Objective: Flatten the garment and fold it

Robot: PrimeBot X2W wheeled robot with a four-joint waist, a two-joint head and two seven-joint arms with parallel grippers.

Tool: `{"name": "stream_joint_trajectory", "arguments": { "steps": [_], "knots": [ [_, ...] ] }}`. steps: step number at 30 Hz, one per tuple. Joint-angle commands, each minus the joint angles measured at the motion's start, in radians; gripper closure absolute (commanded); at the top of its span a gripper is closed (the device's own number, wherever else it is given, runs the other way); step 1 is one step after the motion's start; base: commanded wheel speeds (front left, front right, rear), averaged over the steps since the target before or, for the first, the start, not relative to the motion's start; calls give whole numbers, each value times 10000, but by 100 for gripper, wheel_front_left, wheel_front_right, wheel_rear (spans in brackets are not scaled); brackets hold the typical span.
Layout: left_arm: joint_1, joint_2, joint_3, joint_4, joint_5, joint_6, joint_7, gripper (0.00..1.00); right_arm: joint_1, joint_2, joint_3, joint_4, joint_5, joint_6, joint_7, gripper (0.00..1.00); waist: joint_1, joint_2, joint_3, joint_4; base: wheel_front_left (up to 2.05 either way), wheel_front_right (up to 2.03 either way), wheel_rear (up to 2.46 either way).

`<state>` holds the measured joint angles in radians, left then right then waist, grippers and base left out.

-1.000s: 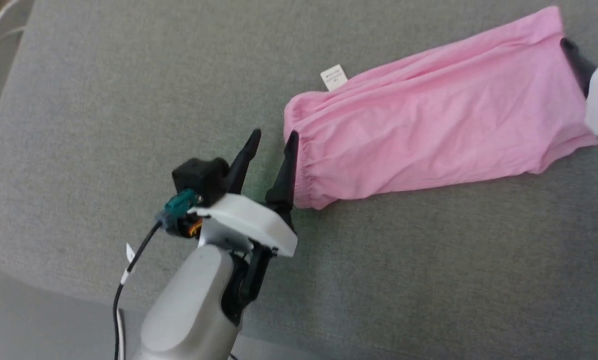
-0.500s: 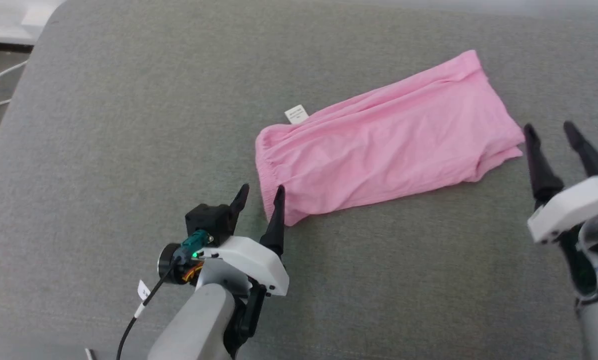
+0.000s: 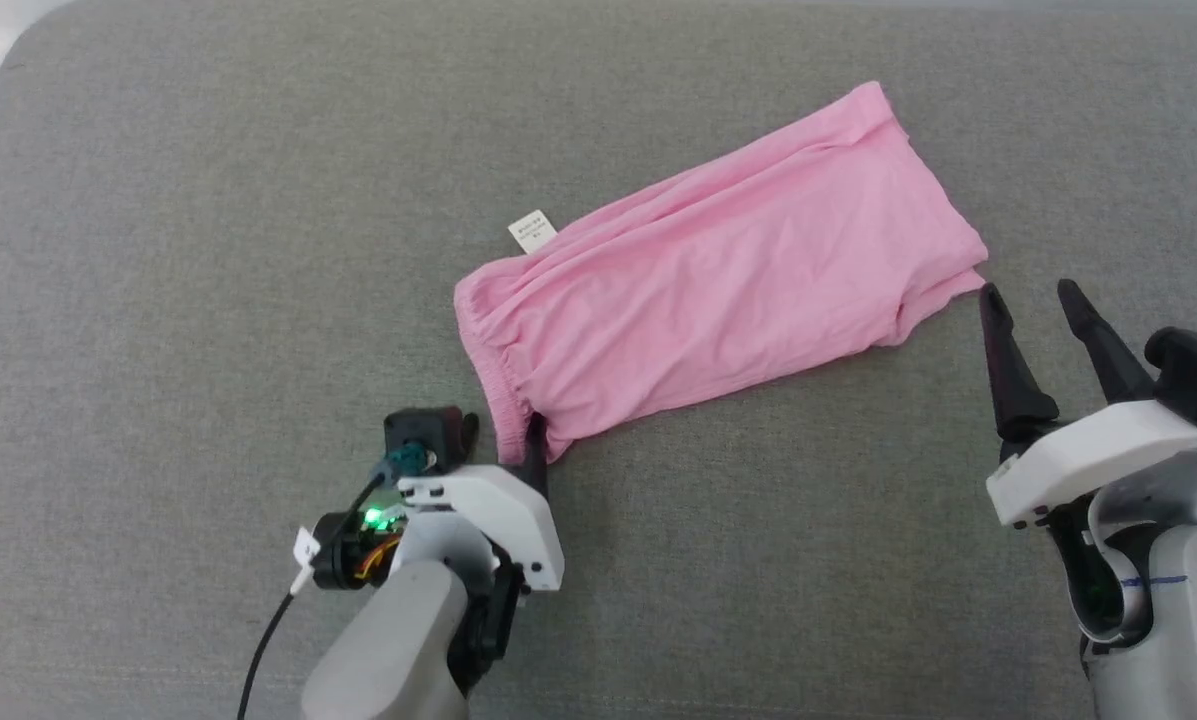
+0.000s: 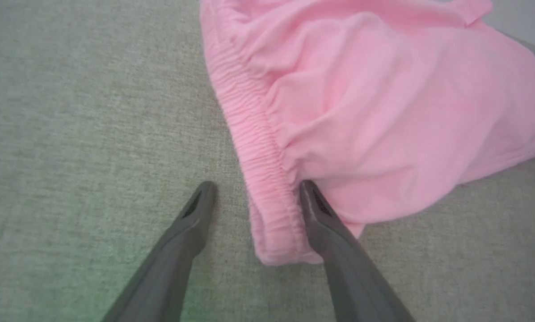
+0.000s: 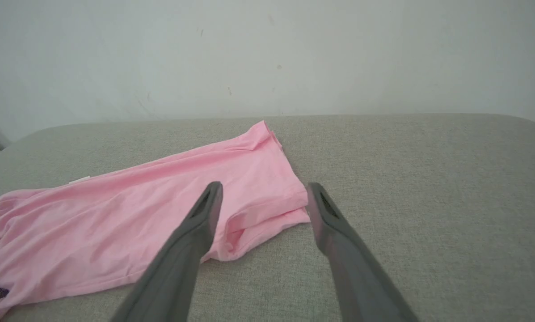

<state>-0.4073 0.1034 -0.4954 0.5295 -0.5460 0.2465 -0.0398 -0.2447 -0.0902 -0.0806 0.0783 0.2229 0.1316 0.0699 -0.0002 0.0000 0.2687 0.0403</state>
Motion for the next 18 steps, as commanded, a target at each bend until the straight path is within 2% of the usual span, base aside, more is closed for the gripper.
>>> {"name": "stream_joint_trajectory", "arguments": {
  "steps": [1, 2, 3, 4, 5, 11, 18],
  "knots": [
    [78, -97, -183, 334, -109, -160, 379, 0, -2, 30, 21, -7, -76, -9, 12, 0, 2, 0, 41, -3, 0, 0, 0],
    [59, -121, -239, 407, -161, -232, 519, 0, -37, 24, 17, 23, -114, -9, 38, 0, 2, 0, 55, 8, 0, 0, 0],
    [47, -144, -292, 468, -220, -307, 653, 7, -78, 14, 8, 62, -163, -9, 76, 0, 2, 0, 68, 26, 0, 0, 0],
    [28, -163, -354, 498, -258, -396, 745, 61, -130, 14, -23, 108, -199, -9, 107, 0, 2, 0, 82, 46, 0, 0, 0],
    [8, -177, -413, 504, -284, -488, 798, 100, -190, 20, -88, 179, -241, -9, 156, 0, 2, 0, 97, 70, 0, 0, 0],
    [-113, -202, -603, 401, -294, -783, 717, 100, -891, 133, -590, 896, -682, -9, 551, 0, 2, 0, 193, 245, 0, 0, 0],
    [-310, -230, -735, 199, -237, -886, 509, 100, -2658, 219, -1500, 2968, -1244, -9, 1378, 0, 2, 0, 402, 551, 0, 0, 0]
  ]
}}
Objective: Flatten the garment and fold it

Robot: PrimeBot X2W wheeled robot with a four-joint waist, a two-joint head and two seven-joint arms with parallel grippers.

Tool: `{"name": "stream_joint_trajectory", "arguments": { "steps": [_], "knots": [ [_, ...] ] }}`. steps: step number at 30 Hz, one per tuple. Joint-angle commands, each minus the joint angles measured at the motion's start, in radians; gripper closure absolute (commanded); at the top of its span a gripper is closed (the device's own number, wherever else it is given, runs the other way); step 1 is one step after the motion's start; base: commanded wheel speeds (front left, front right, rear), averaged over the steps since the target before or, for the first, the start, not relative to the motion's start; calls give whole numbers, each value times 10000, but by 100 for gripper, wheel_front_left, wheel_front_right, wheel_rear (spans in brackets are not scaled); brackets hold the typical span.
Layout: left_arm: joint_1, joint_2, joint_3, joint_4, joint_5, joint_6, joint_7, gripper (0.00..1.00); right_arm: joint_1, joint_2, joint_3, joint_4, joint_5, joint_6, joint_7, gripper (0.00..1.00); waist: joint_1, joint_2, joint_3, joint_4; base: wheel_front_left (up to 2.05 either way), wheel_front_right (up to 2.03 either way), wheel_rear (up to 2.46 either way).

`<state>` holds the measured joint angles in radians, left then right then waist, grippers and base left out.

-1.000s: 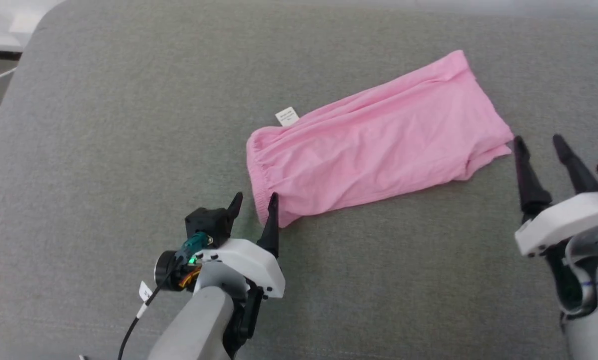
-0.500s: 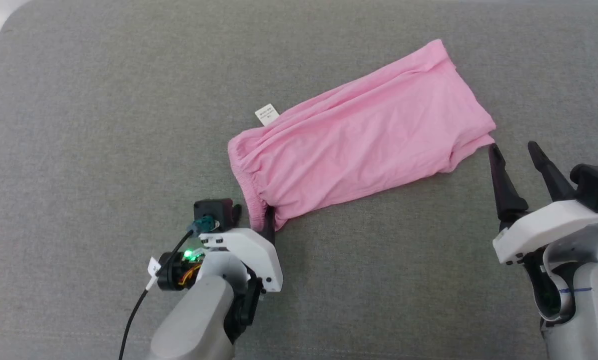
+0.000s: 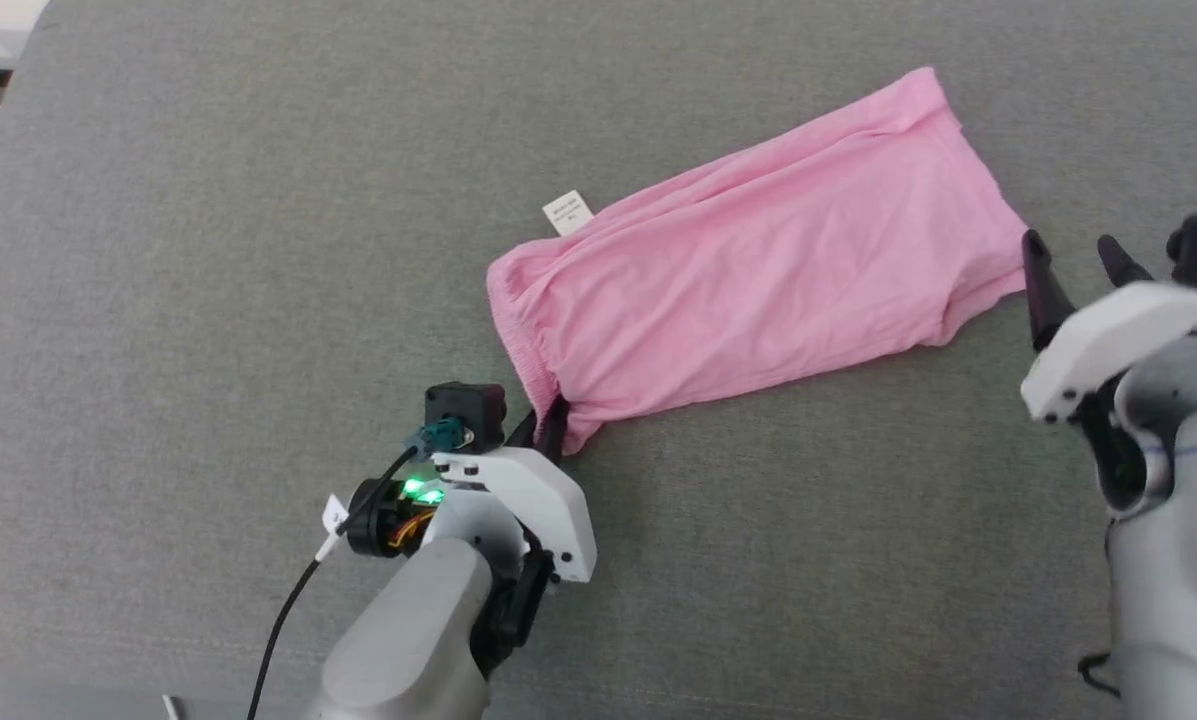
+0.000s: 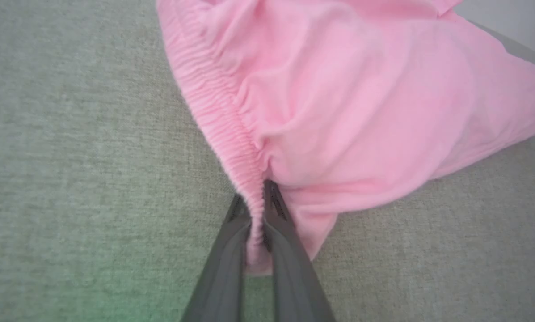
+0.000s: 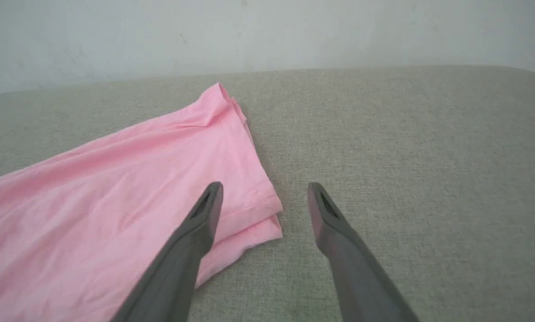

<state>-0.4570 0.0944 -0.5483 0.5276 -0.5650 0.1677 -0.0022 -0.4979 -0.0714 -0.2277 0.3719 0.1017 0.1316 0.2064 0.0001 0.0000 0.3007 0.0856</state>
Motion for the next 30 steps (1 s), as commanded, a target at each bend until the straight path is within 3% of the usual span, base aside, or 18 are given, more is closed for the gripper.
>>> {"name": "stream_joint_trajectory", "arguments": {
  "steps": [1, 9, 10, 11, 14, 22, 30],
  "knots": [
    [151, -149, -227, 188, -40, -103, 108, 100, -397, 43, -208, 393, -91, -9, 224, 0, -1, 0, 129, 158, 0, 0, 0],
    [-12, -192, -333, 111, -15, -105, -93, 100, -1791, 104, -1085, 2417, -1259, -9, 2554, 0, -1, 0, 388, 450, 0, 0, 0],
    [-13, -195, -337, 118, -23, -103, -116, 100, -1827, 115, -1083, 2508, -1458, -9, 2849, 5, -1, 0, 393, 455, 0, 0, 0],
    [-9, -197, -338, 128, -37, -106, -135, 100, -1835, 127, -1088, 2579, -1605, -9, 3141, 51, -1, 0, 392, 452, 0, 0, 0],
    [7, -187, -337, 174, -63, -97, -186, 100, -1805, 165, -1063, 2586, -1755, -9, 3657, 100, -1, 0, 364, 408, 0, 0, 0],
    [136, -22, -311, 260, -146, -112, -232, 100, -1314, 200, -661, 1866, -1164, -9, 3182, 100, -1, 0, -43, 151, 0, 0, 0],
    [703, 560, -339, -242, -268, -146, 124, 100, 1025, 208, -131, -725, -16, -9, 3201, 100, -1, 0, -828, -186, 0, 0, 0]
  ]
}}
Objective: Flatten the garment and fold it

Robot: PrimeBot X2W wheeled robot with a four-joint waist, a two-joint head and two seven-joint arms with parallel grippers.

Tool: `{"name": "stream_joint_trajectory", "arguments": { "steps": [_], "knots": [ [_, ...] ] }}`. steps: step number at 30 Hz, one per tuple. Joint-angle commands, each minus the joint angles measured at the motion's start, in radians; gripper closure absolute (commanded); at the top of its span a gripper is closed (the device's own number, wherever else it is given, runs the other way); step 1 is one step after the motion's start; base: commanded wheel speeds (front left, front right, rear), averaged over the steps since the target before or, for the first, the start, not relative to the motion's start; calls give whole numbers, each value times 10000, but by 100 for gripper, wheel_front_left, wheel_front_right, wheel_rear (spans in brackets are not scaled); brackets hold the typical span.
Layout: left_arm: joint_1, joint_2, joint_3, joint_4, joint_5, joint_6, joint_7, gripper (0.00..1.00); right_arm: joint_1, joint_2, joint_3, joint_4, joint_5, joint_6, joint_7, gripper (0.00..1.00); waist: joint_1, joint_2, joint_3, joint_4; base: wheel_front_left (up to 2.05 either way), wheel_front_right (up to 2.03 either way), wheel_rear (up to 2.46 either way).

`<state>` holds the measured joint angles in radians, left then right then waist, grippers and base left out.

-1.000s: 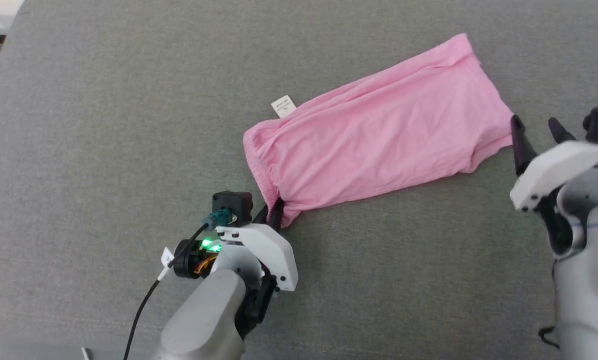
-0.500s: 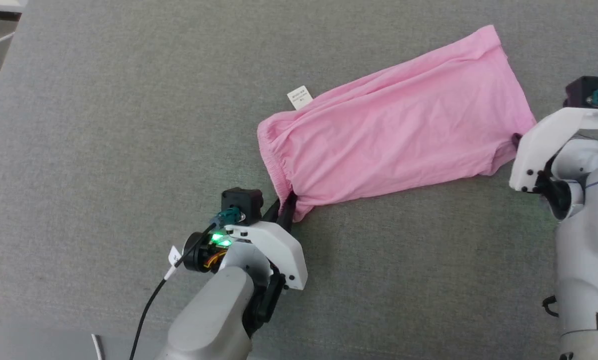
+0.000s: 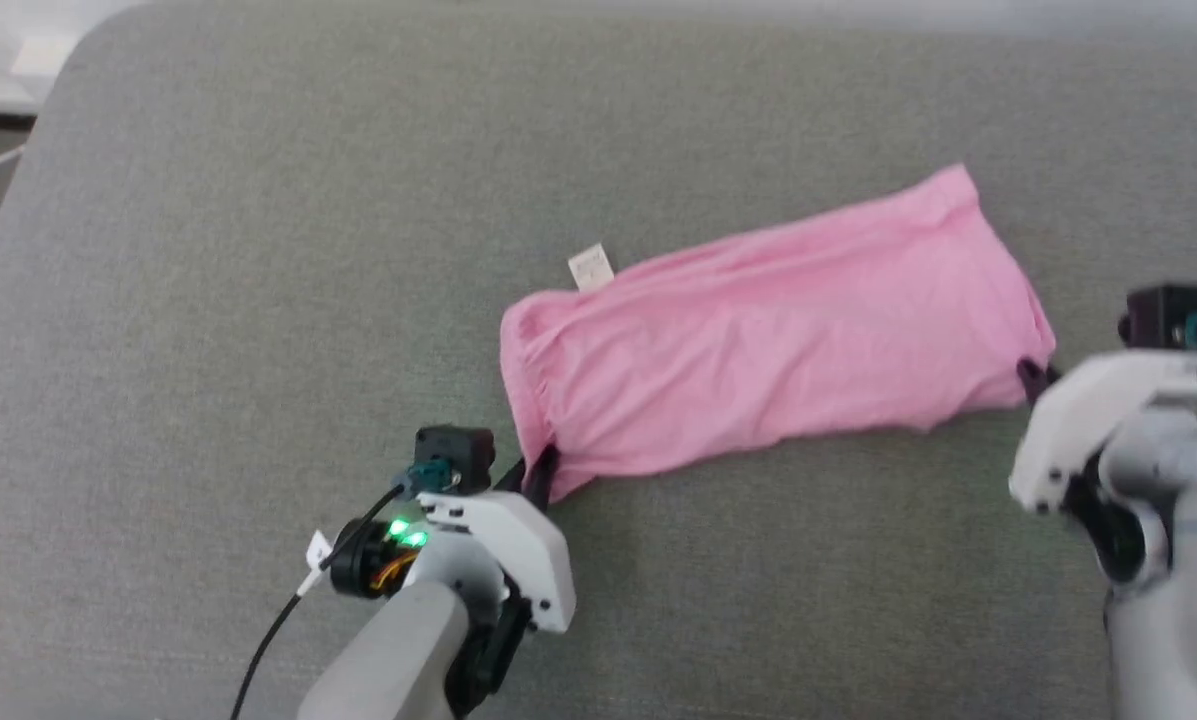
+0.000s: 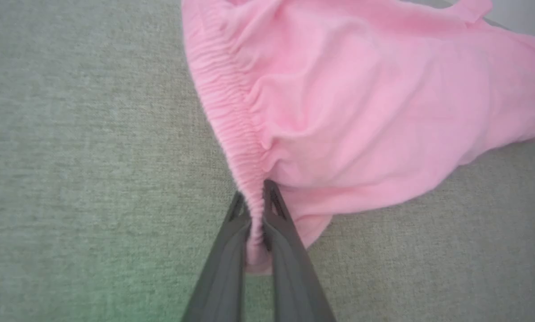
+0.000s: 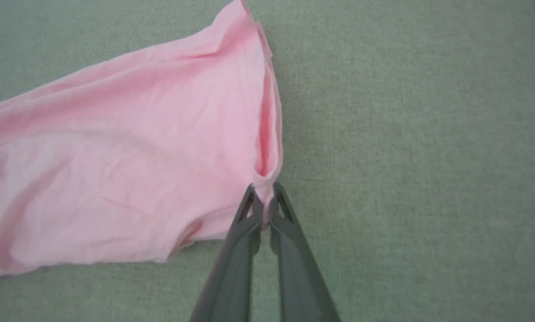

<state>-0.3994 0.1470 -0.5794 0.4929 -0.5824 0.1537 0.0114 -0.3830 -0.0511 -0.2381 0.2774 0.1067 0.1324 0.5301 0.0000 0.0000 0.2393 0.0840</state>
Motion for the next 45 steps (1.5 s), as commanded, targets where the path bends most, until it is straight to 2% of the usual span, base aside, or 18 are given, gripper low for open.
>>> {"name": "stream_joint_trajectory", "arguments": {
  "steps": [1, 5, 9, 13, 18, 19, 20, 21, 28, 36, 40, 45],
  "knots": [
    [218, 128, -35, -21, -110, -3, 68, 100, 245, 5, 23, -190, 110, -17, 34, 100, 0, 0, -284, -212, 0, 0, 0],
    [558, 483, -68, -600, -164, 63, 433, 100, 1694, 6, 50, -1565, 892, -17, 223, 100, 0, 0, -447, -335, 0, 0, 0],
    [826, 781, -73, -1191, -230, 162, 783, 100, 2774, 7, 113, -2289, 1672, -17, 165, 100, 0, 0, -494, -438, 0, 0, 0],
    [1045, 1006, -156, -1538, -263, 262, 1191, 100, 3391, 7, 213, -2119, 1862, -17, 20, 100, 0, 0, -463, -531, 0, 0, 0],
    [1261, 1083, -221, -1690, -309, 427, 1447, 100, 3371, 8, 208, -1305, 1711, -17, -482, 100, 0, 0, -411, -596, 0, 0, 0],
    [1285, 1084, -213, -1705, -322, 452, 1442, 75, 3341, 8, 219, -1140, 1674, -17, -554, 85, 0, 0, -416, -599, 0, 0, 0],
    [1310, 1073, -184, -1735, -340, 474, 1377, 46, 3316, 8, 243, -1011, 1652, -17, -633, 40, 0, 0, -435, -594, 0, 0, 0],
    [1340, 1055, -164, -1767, -365, 466, 1296, 0, 3306, 8, 258, -902, 1692, -17, -710, 0, 0, 0, -469, -584, 0, 0, 0],
    [1593, 1022, 194, -2183, -512, 432, 288, 0, 3548, 8, 250, -1084, 1992, -17, -1735, 0, 0, 0, -752, -480, 0, 0, 0],
    [1399, 1410, 972, -2869, 384, 681, -2369, 0, 3457, 8, 245, -1926, 1937, -17, -3231, 0, 0, 0, -788, -431, 0, 0, 0],
    [1113, 1474, 1547, -3260, 1119, 697, -2713, 0, 3005, 8, 261, -1895, 1774, -17, -3700, 0, 0, 0, -676, -409, 0, 0, 0],
    [1136, 1069, 2832, -4117, 2155, 429, -2727, 0, 2150, 8, 242, -1190, 1545, -17, -3832, 0, 0, 0, -508, -393, 0, 0, 0]
  ]
}}
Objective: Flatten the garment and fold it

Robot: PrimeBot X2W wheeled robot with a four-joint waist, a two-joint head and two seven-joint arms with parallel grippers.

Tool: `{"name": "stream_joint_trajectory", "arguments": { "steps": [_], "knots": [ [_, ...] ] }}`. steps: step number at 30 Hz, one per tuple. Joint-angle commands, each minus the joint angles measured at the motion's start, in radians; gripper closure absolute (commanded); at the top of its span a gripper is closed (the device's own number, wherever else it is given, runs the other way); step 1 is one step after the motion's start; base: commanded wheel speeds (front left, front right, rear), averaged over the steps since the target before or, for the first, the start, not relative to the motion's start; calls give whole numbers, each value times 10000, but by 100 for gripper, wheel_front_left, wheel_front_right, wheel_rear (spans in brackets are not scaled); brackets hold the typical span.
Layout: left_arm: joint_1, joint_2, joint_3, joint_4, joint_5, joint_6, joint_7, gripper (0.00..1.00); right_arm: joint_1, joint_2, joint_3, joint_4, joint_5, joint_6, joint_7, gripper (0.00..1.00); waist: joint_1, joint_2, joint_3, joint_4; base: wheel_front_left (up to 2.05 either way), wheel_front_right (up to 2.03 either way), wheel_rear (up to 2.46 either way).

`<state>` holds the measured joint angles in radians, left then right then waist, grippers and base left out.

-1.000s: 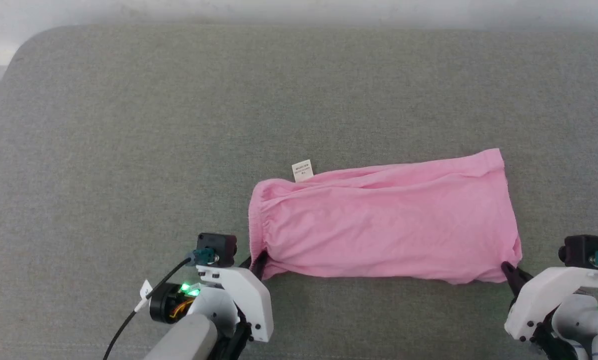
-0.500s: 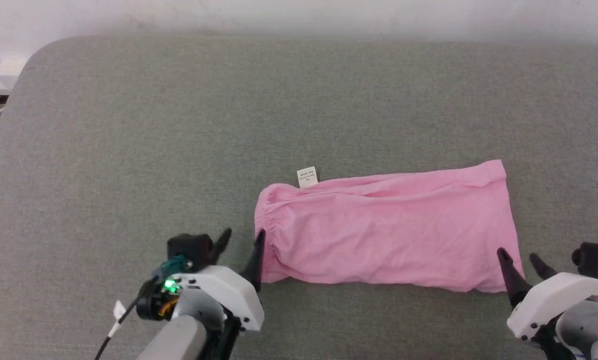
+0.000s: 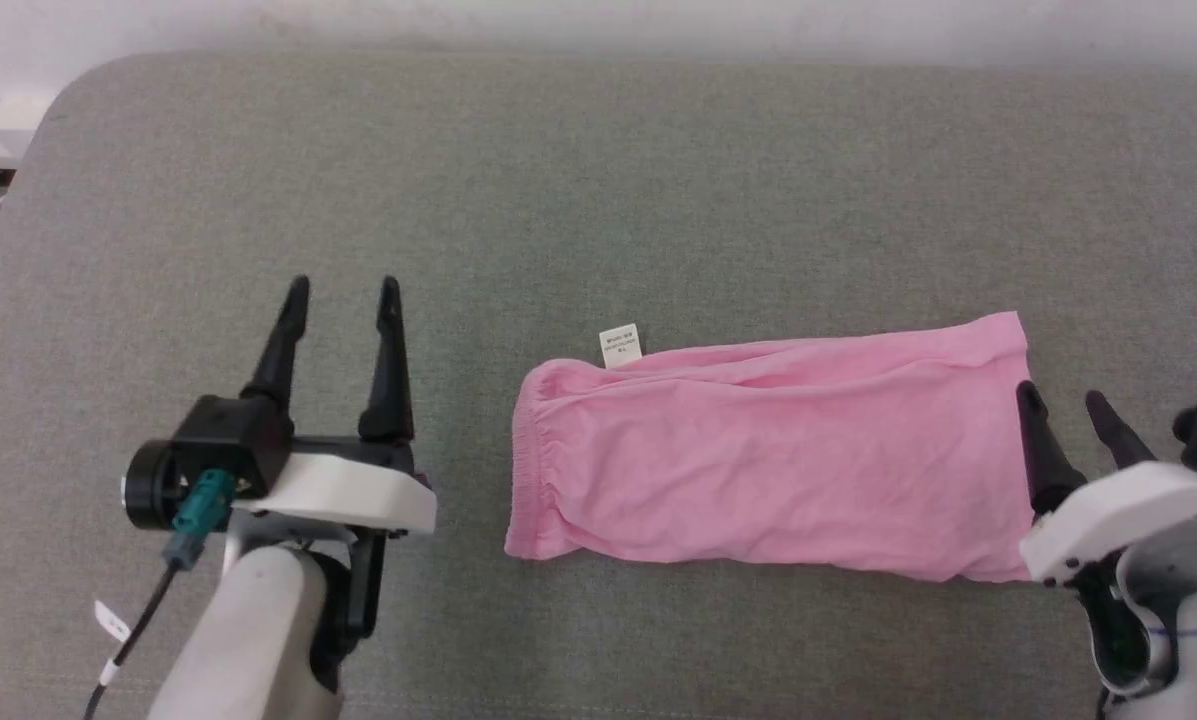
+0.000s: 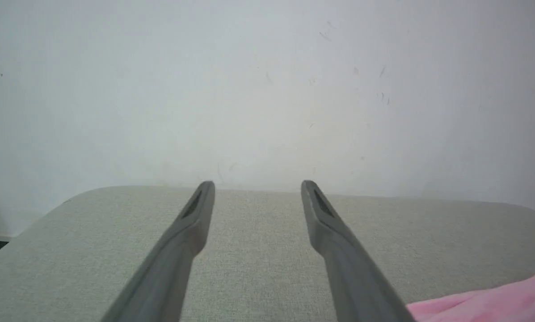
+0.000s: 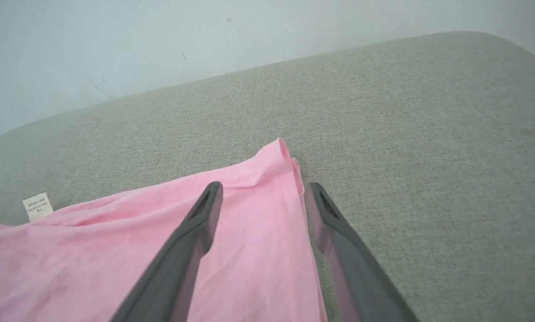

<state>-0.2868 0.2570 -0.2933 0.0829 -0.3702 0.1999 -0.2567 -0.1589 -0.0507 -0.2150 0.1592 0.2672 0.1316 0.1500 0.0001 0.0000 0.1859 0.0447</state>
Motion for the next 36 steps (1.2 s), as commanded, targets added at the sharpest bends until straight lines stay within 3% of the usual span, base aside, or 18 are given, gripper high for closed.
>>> {"name": "stream_joint_trajectory", "arguments": {
  "steps": [1, 8, 13, 17, 19, 21, 28, 36],
  "knots": [
    [63, -138, 215, -89, 181, -149, -47, 0, -272, 5, -6, 209, -114, -9, -3, 0, -1, 0, 43, 2, 0, 0, 0],
    [385, -856, 1417, 32, 1020, -1163, -49, 0, -1479, 5, -506, 2250, -521, -9, 913, 0, -1, 0, 90, 60, 0, 0, 0],
    [588, -1324, 1834, 273, 1475, -1649, -50, 0, -1948, 5, -1081, 3519, -796, -9, 1989, 0, -1, 0, 74, 189, 0, 0, 0],
    [675, -1549, 2093, 470, 1698, -1958, -50, 0, -1968, 5, -827, 4065, -729, -9, 2971, 0, -1, 0, 56, 226, 0, 0, 0],
    [707, -1636, 2203, 529, 1800, -2069, -50, 0, -1959, 5, -586, 4111, -409, -9, 3228, 60, -1, 0, 46, 220, 0, 0, 0],
    [730, -1706, 2314, 585, 1895, -2151, -50, 0, -1939, 5, -385, 4043, -211, -9, 3262, 100, -1, 0, 27, 190, 0, 0, 0],
    [744, -1866, 2526, 748, 2104, -2357, -50, 0, -1777, 5, -591, 3683, -365, -9, 2888, 100, -1, 0, -71, 147, 0, 0, 0],
    [805, -1984, 2671, 835, 2246, -2538, -51, 0, -1321, -4, -2255, 2505, -2079, -9, 2680, 100, -1, 0, -224, 176, 0, 0, 0]
  ]
}}
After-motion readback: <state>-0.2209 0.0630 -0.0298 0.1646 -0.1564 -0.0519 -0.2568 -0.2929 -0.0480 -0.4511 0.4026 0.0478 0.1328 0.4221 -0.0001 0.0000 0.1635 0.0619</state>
